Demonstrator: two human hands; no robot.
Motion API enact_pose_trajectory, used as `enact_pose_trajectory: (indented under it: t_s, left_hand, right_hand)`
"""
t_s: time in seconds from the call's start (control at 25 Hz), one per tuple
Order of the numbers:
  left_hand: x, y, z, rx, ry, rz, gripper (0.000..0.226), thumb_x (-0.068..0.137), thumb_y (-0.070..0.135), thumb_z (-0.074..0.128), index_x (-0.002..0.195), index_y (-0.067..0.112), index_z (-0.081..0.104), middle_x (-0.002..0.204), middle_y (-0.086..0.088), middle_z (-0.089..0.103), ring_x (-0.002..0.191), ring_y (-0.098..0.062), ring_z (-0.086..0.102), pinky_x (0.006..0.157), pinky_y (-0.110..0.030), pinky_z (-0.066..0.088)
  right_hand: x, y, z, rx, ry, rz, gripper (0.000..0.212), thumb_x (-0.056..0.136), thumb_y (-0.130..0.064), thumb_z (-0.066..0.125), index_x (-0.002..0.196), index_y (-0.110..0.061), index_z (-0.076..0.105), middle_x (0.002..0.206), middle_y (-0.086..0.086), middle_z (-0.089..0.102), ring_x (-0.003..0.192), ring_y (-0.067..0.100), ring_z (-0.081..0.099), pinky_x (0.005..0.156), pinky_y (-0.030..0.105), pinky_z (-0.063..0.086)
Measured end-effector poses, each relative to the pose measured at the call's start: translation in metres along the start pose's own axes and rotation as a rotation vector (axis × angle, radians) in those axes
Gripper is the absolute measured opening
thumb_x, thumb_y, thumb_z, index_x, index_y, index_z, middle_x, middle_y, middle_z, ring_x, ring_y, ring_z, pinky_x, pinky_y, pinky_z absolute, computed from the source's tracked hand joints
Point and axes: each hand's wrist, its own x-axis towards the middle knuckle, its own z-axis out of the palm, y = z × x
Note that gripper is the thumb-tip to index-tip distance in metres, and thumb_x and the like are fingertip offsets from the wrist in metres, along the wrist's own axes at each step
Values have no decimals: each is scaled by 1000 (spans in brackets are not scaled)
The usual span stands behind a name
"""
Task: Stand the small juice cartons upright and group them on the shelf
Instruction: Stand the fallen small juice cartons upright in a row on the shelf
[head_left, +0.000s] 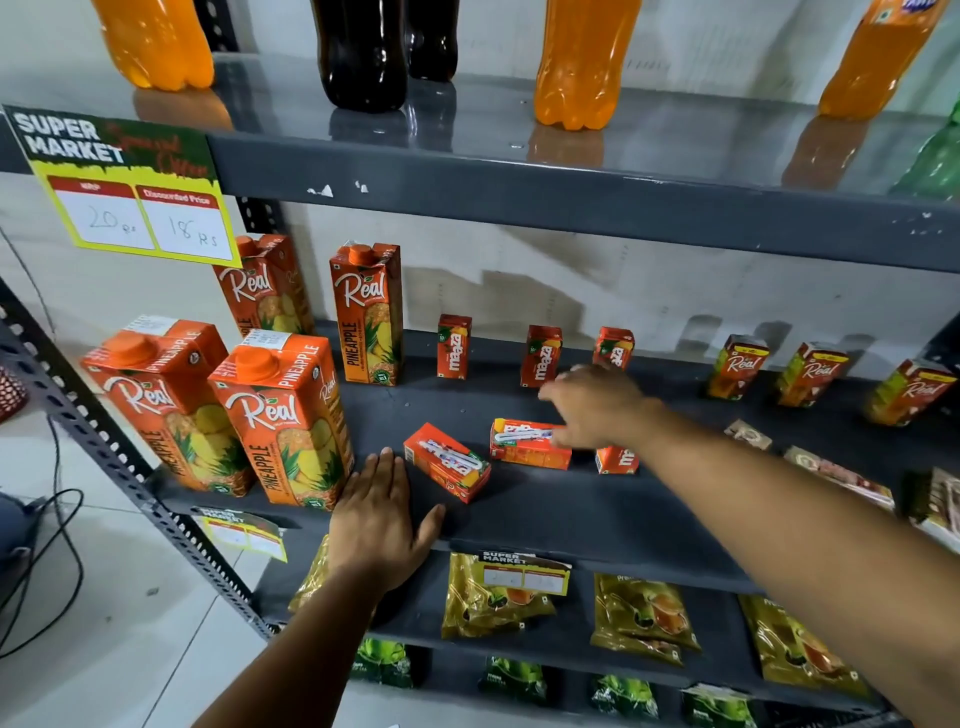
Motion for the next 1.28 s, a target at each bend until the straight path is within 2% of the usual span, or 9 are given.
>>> enact_pose_trajectory:
  t_s: [0.12, 0.28, 0.64, 0.72, 0.76, 0.88, 1.04, 1.16, 1.28]
  left_hand:
    - [0, 1, -2, -6, -12, -3, 88, 86, 68, 28, 138, -1, 44, 143, -21, 46, 133, -35, 42, 107, -46, 35]
    - [0, -1, -2, -31, -19, -1, 88, 86, 68, 29, 137, -1, 44, 143, -21, 46, 133, -35, 43, 106, -47, 36]
    - [0, -1, -4, -43, -6, 16, 87, 85, 67, 28, 136, -1, 47, 141, -21, 48, 131, -36, 45, 105, -47, 36]
    - [0, -1, -4, -45, -10, 14, 87, 85, 67, 28, 135, -1, 48, 140, -21, 49, 130, -36, 46, 104, -47, 38]
    - [0, -1, -4, -47, -12, 14, 86, 85, 67, 29, 134, -1, 49, 139, -21, 50, 129, -36, 47, 104, -47, 38]
    - [0, -1, -4, -45, -7, 16, 85, 86, 66, 29, 133, -2, 50, 138, -22, 51, 128, -37, 49, 102, -47, 40]
    - [0, -1, -4, -37, -10, 20, 85, 85, 66, 29, 132, -2, 51, 137, -23, 52, 127, -37, 49, 102, -48, 40]
    - [0, -1, -3, -53, -11, 19, 85, 85, 66, 30, 132, -3, 50, 138, -23, 51, 127, -38, 48, 103, -48, 39]
    - [1, -2, -1, -55, -4, 26, 85, 86, 65, 30, 133, -3, 48, 139, -24, 50, 129, -38, 46, 105, -48, 38]
  right_hand:
    - [13, -21, 22, -181, -143, 65, 37, 77, -38, 72, 110, -21, 62, 112, 5, 68, 114, 27, 55, 114, 53, 20]
    - [23, -30, 26, -172, -227, 133, 38, 73, -32, 77, 107, -22, 63, 110, 5, 69, 113, 27, 58, 118, 55, 12]
    - [24, -25, -6, -166, -192, 107, 51, 71, -39, 77, 115, -20, 58, 116, 6, 66, 115, 27, 57, 115, 52, 21]
    - [22, -29, -2, -157, -199, 105, 49, 71, -41, 76, 111, -19, 60, 110, 4, 67, 106, 26, 60, 106, 47, 33]
    - [20, -31, 0, -144, -187, 110, 47, 71, -41, 76, 109, -19, 60, 107, 4, 68, 101, 25, 62, 95, 42, 40]
    - [13, -42, 4, -42, -106, 195, 47, 71, -37, 76, 111, -18, 58, 107, 6, 66, 97, 28, 64, 70, 35, 45]
    - [0, -59, 38, 260, 181, 406, 49, 70, -28, 75, 110, -13, 52, 108, 10, 62, 96, 34, 65, 69, 39, 51]
    - [-7, -79, 73, 563, 383, 603, 43, 73, -39, 74, 102, -15, 52, 104, 8, 65, 91, 31, 65, 64, 34, 46]
    - [-4, -101, 93, 762, 458, 813, 50, 73, -54, 73, 102, -18, 52, 104, 5, 68, 91, 28, 66, 64, 31, 42]
